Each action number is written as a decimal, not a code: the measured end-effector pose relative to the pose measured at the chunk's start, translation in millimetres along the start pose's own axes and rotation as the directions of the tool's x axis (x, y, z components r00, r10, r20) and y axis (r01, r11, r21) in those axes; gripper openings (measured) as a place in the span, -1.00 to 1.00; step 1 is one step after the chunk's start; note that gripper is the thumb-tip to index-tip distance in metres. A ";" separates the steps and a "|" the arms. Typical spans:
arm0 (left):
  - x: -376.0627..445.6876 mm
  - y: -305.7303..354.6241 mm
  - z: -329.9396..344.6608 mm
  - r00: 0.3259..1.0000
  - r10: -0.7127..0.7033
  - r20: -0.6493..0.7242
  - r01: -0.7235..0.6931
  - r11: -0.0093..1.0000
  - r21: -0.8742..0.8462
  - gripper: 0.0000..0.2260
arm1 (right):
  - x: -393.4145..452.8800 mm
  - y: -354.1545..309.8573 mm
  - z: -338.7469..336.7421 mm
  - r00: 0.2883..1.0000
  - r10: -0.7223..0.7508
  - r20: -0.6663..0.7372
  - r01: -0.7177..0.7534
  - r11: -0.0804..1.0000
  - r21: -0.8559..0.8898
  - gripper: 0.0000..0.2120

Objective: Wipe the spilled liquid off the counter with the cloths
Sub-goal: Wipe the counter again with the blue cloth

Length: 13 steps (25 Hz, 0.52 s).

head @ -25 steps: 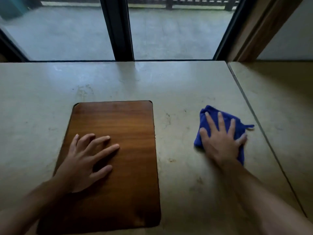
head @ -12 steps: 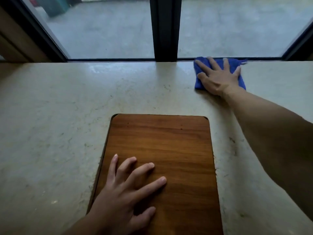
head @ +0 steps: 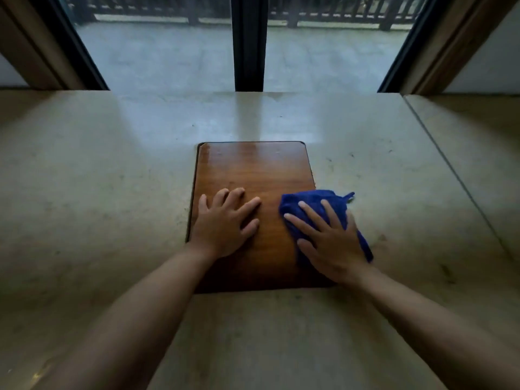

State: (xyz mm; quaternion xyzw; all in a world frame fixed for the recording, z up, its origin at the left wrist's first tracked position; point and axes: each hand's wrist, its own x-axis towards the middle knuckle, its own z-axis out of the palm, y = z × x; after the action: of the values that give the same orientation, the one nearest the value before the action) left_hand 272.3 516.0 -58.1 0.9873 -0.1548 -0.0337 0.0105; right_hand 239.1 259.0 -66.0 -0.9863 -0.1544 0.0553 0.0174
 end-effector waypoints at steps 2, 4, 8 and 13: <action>-37.3 -5.5 -1.6 0.998 -0.064 -0.006 0.064 0.997 -0.048 -0.52 | -90.7 -17.6 7.8 0.996 0.049 0.069 -0.051 0.998 0.023 -0.47; -76.3 -24.0 -2.8 0.996 -0.090 0.002 0.090 0.993 -0.073 -0.53 | -172.1 -42.6 17.3 0.995 0.098 0.026 -0.098 0.995 -0.001 -0.43; -127.1 -80.6 0.1 0.982 -0.187 0.036 0.189 0.979 -0.082 -0.48 | -256.2 -103.0 33.9 0.982 0.159 0.100 -0.156 0.987 -0.043 -0.44; -111.9 -150.2 3.9 0.994 -0.108 0.005 0.108 0.994 0.005 -0.42 | -227.3 -116.0 28.1 0.990 0.078 0.115 -0.063 0.990 -0.126 -0.31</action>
State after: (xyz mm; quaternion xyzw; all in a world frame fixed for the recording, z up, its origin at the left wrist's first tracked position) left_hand 211.5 693.2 -59.5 0.9942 -0.1013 -0.0366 0.0058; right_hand -14.2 300.3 -64.4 -0.9853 -0.1232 0.1051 -0.0543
